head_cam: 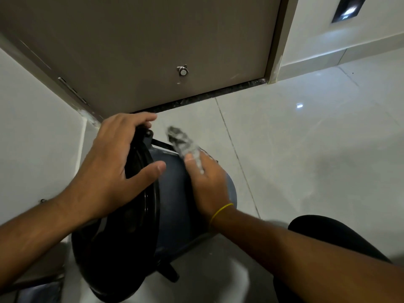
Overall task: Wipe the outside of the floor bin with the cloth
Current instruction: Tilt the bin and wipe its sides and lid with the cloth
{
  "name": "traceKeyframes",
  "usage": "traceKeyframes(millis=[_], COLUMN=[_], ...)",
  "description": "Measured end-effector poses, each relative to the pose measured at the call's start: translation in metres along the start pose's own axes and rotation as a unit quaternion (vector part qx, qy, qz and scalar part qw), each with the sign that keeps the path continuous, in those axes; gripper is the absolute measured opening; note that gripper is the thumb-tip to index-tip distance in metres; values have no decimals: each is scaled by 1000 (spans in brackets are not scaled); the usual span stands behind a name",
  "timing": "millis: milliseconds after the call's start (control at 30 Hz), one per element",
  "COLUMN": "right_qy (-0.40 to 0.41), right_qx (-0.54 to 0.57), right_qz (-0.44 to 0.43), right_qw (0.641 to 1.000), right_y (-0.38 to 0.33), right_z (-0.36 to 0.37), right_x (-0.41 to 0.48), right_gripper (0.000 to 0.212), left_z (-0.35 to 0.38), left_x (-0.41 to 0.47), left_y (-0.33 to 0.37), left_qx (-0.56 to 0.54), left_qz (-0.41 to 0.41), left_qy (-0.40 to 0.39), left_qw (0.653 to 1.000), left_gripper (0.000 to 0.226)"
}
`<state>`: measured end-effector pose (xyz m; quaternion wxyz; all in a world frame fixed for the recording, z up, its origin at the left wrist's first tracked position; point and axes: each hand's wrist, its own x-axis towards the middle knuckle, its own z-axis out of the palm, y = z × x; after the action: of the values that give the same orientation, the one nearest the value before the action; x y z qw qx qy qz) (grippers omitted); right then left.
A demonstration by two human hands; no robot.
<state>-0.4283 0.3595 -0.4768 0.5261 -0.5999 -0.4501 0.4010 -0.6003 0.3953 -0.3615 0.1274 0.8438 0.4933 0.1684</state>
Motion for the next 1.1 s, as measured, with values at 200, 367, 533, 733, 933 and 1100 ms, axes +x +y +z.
traceKeyframes(millis=[200, 367, 533, 733, 933, 1100], right_qy=[103, -70, -173, -156, -144, -177], right_qx=[85, 121, 168, -40, -152, -52], right_qz=[274, 88, 1, 22, 186, 17], right_qw=[952, 986, 970, 987, 960, 983], right_y=[11, -34, -39, 14, 39, -23], right_z=[-34, -29, -20, -44, -39, -5], right_x=[51, 45, 8, 26, 46, 7], right_gripper=[44, 36, 47, 50, 54, 45], left_z=[0, -3, 3, -2, -10, -10], left_x=[-17, -24, -34, -52, -55, -54], left_y=[0, -2, -4, -31, -50, -43], left_qx=[14, 17, 10, -13, -15, -12], left_qz=[104, 163, 176, 175, 167, 186], left_qy=[-35, -73, -45, -9, -1, -20], left_qw=[994, 984, 983, 984, 986, 982], left_gripper=[79, 59, 61, 58, 56, 57])
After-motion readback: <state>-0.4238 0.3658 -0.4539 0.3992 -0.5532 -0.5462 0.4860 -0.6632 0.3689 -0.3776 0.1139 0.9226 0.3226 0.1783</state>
